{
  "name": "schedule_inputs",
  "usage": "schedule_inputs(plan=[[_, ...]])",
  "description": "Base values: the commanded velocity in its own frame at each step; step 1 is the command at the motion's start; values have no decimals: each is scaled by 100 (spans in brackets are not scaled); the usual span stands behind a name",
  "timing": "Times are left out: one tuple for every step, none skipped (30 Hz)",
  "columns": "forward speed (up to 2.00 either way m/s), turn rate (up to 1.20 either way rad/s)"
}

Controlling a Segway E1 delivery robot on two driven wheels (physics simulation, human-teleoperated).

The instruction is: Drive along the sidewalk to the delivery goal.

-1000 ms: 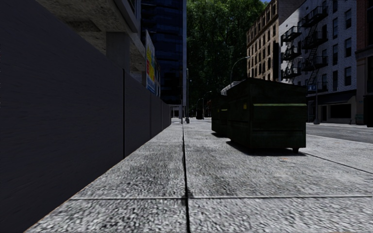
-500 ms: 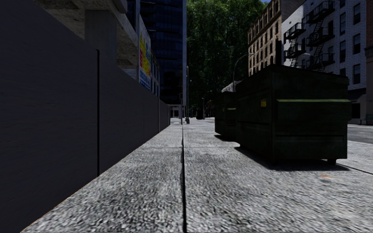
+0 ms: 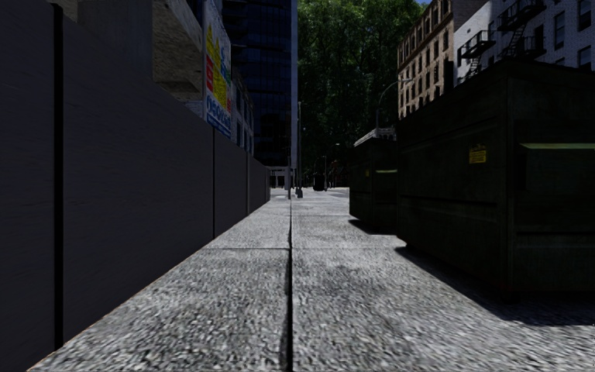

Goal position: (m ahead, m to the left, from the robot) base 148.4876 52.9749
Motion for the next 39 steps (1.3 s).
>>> schedule_inputs(plan=[[200,0],[200,0],[200,0],[200,0],[200,0],[200,0],[200,0],[200,0],[200,0],[200,0],[200,0],[200,0],[200,0],[200,0],[200,0],[200,0],[200,0],[200,0],[200,0],[200,0],[200,0],[200,0],[200,0],[200,0],[200,0],[200,0],[200,0],[200,0],[200,0],[200,0],[200,0],[200,0],[200,0],[200,0],[200,0],[200,0],[200,0],[200,0],[200,0]])
